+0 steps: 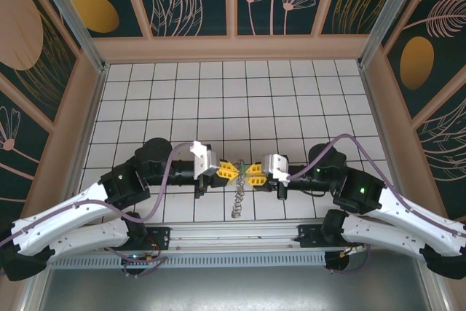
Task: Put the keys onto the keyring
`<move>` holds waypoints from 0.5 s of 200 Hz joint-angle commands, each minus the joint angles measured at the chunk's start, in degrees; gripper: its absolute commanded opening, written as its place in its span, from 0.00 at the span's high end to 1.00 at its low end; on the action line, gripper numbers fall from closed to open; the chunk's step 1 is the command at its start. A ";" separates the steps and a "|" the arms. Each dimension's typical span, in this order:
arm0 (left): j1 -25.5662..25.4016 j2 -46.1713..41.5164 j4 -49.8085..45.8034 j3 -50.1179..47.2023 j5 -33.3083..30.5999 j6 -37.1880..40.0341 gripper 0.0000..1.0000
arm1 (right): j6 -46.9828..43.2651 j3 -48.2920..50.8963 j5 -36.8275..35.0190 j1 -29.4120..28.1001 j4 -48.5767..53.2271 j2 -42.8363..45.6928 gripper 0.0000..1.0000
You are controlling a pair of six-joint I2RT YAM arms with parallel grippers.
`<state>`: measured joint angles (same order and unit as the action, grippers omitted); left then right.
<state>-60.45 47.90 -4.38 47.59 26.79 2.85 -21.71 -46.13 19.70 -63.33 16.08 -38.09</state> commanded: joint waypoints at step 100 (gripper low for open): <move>-0.17 -1.84 12.03 -3.12 2.69 -1.22 1.00 | 1.85 1.86 3.56 -1.01 -7.84 3.04 0.74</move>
<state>-60.45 46.63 3.70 44.75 28.12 2.22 -21.28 -45.08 22.65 -63.88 11.70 -35.62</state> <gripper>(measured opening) 0.063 0.255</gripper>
